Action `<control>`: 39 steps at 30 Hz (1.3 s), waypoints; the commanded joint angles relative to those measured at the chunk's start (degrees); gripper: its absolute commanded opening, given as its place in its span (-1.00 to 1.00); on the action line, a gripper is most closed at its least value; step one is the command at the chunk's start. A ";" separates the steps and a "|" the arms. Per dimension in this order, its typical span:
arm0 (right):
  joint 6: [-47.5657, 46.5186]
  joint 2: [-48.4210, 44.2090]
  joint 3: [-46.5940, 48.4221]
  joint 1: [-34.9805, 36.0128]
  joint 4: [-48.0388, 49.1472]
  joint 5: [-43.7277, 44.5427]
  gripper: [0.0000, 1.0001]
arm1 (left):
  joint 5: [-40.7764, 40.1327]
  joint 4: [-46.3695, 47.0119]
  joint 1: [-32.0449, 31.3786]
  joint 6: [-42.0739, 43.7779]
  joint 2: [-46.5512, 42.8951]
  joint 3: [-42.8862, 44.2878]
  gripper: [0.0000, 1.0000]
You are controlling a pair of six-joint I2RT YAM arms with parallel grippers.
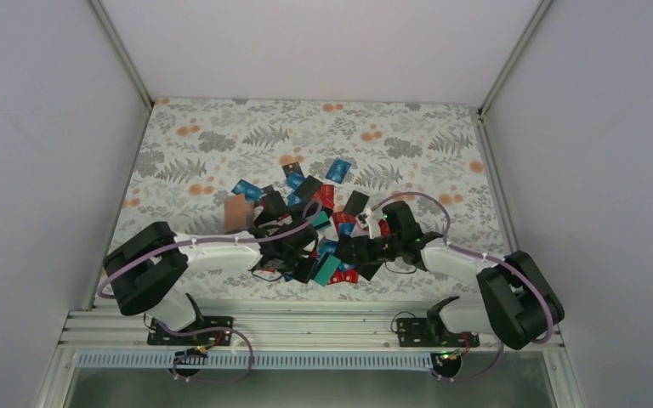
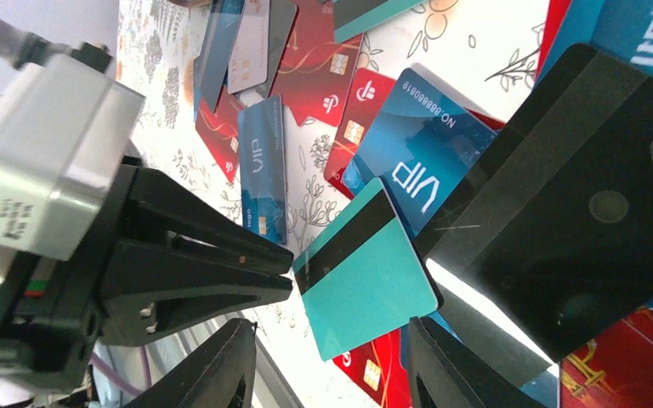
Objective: Put the credit cards into the card holder
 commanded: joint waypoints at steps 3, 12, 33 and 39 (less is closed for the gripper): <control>-2.96 2.89 -0.78 -1.41 2.42 -4.85 -0.07 | -0.39 2.45 -0.64 -1.88 -0.11 -1.90 -0.77; -3.89 7.01 -1.07 -1.77 4.02 -3.17 -0.08 | -1.57 2.90 -1.08 -1.99 2.22 -2.08 -0.81; -4.98 15.71 -0.67 -1.84 7.74 -11.03 -0.12 | -1.77 7.37 -1.25 -2.06 2.74 -6.36 -0.86; -4.64 15.45 -0.27 -2.31 8.28 -13.79 -0.15 | -1.42 9.04 -1.24 -1.89 1.86 -7.27 -0.86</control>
